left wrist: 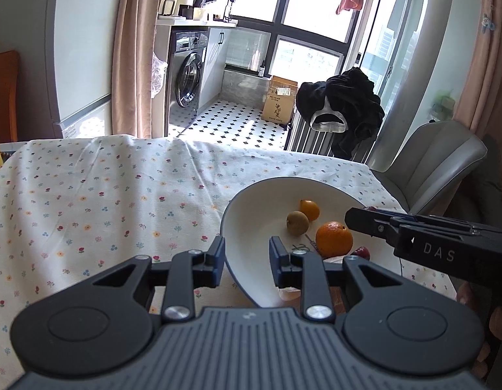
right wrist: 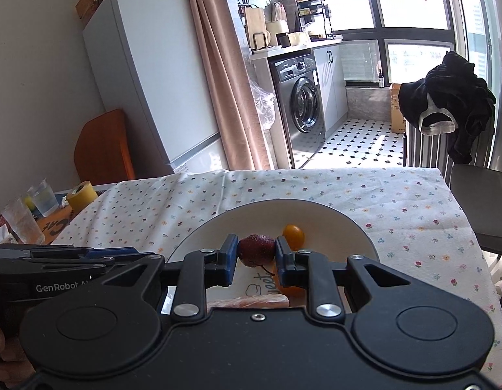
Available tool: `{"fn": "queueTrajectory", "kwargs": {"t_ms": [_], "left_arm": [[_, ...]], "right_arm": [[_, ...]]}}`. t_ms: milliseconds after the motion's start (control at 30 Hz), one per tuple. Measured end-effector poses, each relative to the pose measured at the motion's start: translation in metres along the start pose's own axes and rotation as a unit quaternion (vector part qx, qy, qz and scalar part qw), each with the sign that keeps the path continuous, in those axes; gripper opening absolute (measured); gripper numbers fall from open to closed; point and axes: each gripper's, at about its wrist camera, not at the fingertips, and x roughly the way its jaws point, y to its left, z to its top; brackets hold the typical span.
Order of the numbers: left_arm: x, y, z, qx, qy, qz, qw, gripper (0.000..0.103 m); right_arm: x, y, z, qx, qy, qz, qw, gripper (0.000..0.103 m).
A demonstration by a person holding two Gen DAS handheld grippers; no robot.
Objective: Organize fruits
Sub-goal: 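Carry both fruits into the white bowl and open both tools to release them, then withdraw both open tools from the bowl toward the last two oranges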
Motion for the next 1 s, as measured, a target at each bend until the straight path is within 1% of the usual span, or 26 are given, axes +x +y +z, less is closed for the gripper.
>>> {"fn": "queueTrajectory", "kwargs": {"t_ms": [267,300,333,400,467,533,733,1000], "left_arm": [[-0.022,0.013,-0.003,-0.004,-0.004,0.019,0.9998,0.029],[-0.024,0.016,-0.003,-0.006,-0.005,0.023,0.9997,0.029],[-0.027,0.019,-0.003,-0.008,-0.006,0.027,0.9996,0.029],[-0.031,0.024,-0.004,-0.012,-0.004,0.034,0.9993,0.031],[-0.037,0.029,-0.006,-0.015,-0.003,0.039,0.9991,0.035],[-0.043,0.034,-0.009,-0.019,-0.005,0.043,0.9989,0.042],[-0.061,0.045,-0.018,-0.024,-0.013,0.059,0.9979,0.051],[-0.079,0.058,-0.03,-0.046,-0.016,0.068,0.9965,0.053]], "right_arm": [[0.002,0.015,0.004,-0.01,-0.006,0.008,1.0,0.023],[0.002,0.018,0.004,-0.012,-0.006,0.009,1.0,0.025],[0.002,0.02,0.003,-0.014,-0.006,0.011,1.0,0.034],[0.002,0.026,0.001,-0.026,-0.008,-0.001,1.0,0.047],[-0.001,0.032,-0.002,-0.037,-0.01,-0.003,0.999,0.048],[-0.002,0.033,-0.005,-0.028,-0.006,0.008,1.0,0.048],[-0.01,0.037,-0.016,-0.015,0.001,0.018,1.0,0.048],[-0.024,0.048,-0.03,-0.02,0.01,0.029,0.999,0.048]]}}
